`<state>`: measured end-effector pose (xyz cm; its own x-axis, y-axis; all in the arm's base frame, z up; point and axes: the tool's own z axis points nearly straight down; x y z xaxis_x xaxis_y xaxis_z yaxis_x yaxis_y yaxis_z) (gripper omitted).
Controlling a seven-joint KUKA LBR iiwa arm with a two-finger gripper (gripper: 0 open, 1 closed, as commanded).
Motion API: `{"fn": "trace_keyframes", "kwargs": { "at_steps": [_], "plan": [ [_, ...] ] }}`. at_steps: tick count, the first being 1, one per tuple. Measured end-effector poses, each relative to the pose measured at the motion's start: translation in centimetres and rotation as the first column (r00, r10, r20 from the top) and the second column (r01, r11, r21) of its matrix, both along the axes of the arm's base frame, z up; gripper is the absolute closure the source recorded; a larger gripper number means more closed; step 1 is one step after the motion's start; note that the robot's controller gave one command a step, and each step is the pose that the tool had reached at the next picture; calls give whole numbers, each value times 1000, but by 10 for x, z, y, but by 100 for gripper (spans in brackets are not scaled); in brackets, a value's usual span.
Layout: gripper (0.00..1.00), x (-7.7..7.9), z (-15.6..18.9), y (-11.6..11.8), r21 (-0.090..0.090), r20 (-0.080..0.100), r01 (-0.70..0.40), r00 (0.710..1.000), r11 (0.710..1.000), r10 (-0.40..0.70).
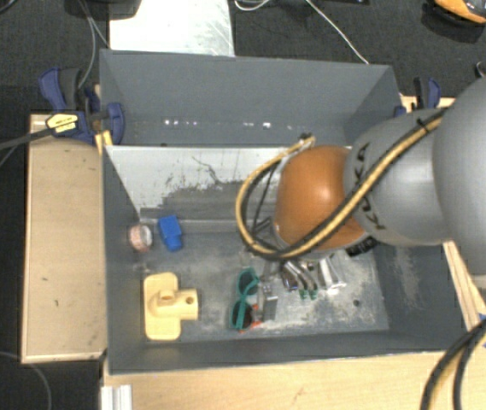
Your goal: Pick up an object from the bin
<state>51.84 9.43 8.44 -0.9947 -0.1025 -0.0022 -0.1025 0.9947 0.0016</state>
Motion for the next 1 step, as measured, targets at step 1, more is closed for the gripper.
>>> {"fn": "trace_keyframes", "kwargs": {
  "at_steps": [1],
  "plan": [
    [100, -23, -13, 57, 2, 1, 236, 972, 972, -236]
  ]
}}
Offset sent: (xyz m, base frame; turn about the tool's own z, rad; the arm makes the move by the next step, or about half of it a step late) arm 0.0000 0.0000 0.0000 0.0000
